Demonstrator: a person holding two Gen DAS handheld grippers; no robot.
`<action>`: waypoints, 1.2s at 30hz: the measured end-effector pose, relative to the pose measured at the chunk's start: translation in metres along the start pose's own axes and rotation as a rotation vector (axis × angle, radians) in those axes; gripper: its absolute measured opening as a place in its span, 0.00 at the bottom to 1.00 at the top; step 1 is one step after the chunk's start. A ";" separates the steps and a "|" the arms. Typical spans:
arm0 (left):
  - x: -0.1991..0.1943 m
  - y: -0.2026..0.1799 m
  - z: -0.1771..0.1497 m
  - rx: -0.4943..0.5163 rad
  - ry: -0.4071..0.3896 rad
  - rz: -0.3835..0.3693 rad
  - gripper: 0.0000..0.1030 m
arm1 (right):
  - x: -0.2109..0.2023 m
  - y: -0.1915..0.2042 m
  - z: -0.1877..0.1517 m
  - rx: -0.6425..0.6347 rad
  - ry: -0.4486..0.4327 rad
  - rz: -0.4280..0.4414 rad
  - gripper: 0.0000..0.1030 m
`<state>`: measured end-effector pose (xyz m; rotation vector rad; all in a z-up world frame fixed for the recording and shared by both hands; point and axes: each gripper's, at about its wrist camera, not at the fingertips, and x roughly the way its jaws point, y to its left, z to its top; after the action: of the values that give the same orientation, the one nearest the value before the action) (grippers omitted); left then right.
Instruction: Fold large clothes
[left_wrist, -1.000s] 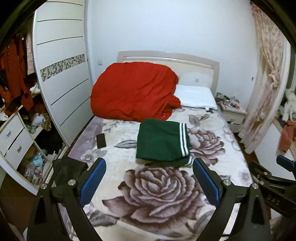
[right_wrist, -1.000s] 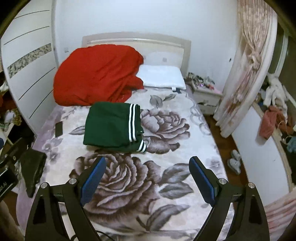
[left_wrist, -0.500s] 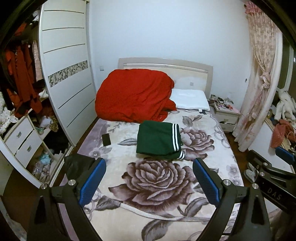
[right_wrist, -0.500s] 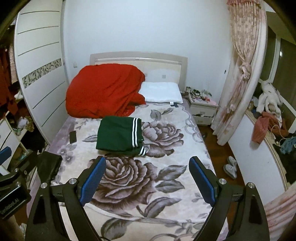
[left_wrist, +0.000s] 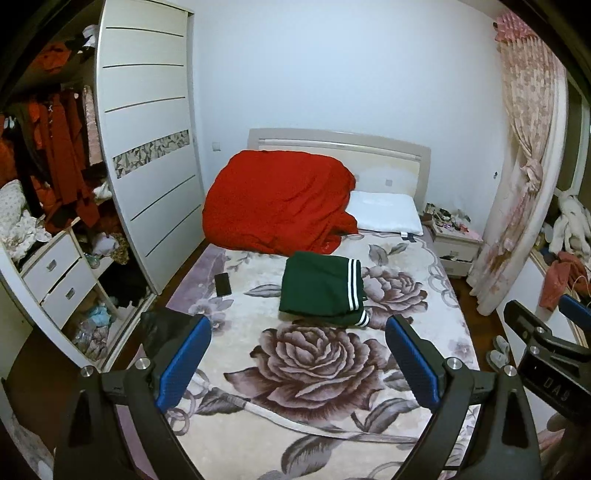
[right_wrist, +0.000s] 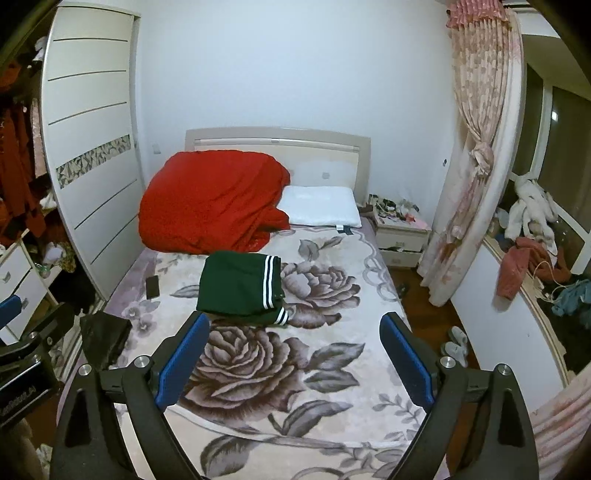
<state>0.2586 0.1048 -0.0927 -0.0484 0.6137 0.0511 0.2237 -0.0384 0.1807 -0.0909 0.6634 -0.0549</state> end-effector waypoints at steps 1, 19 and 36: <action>-0.003 0.000 0.001 -0.002 -0.002 0.003 0.94 | -0.002 0.000 0.001 -0.003 0.000 0.002 0.93; -0.027 -0.008 0.004 0.011 0.003 0.023 0.94 | -0.032 -0.009 0.010 -0.024 -0.009 0.060 0.93; -0.050 -0.009 -0.002 0.025 -0.008 0.037 0.94 | -0.054 -0.011 0.006 -0.026 -0.002 0.073 0.93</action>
<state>0.2172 0.0945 -0.0653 -0.0123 0.6072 0.0791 0.1847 -0.0443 0.2195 -0.0913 0.6655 0.0240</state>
